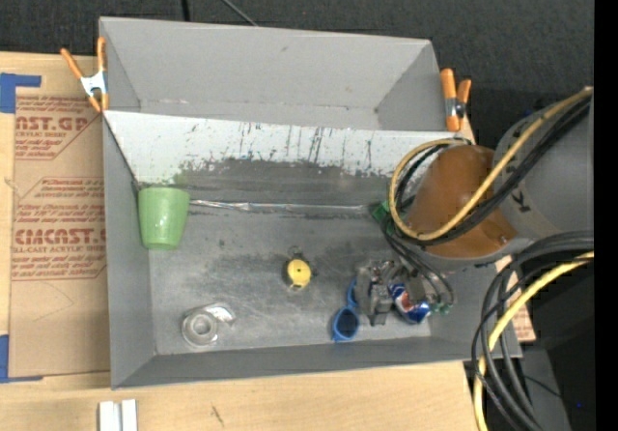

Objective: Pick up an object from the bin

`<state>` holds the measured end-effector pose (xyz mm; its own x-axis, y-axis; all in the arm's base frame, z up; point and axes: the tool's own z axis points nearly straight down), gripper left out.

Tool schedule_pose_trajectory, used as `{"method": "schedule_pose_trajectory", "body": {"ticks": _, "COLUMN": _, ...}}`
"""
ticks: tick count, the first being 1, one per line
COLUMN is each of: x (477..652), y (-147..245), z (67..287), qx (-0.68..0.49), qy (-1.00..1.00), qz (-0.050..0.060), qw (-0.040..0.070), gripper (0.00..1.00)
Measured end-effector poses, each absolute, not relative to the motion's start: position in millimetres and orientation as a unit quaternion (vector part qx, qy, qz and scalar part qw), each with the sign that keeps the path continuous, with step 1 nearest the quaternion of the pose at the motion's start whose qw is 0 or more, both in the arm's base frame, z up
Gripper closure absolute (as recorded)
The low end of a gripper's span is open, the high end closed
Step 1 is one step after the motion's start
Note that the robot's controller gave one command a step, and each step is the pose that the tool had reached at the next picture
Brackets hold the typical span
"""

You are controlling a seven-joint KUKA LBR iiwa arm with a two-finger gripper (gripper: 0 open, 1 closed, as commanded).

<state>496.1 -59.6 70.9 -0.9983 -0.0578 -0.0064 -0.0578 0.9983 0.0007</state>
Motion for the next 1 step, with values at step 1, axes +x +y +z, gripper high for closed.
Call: {"method": "schedule_pose_trajectory", "body": {"ticks": 1, "x": 494.4, "y": -59.8, "z": 69.7, "qx": -0.029, "qy": 1.0, "qz": 0.0, "qw": 0.0, "gripper": 0.0}}
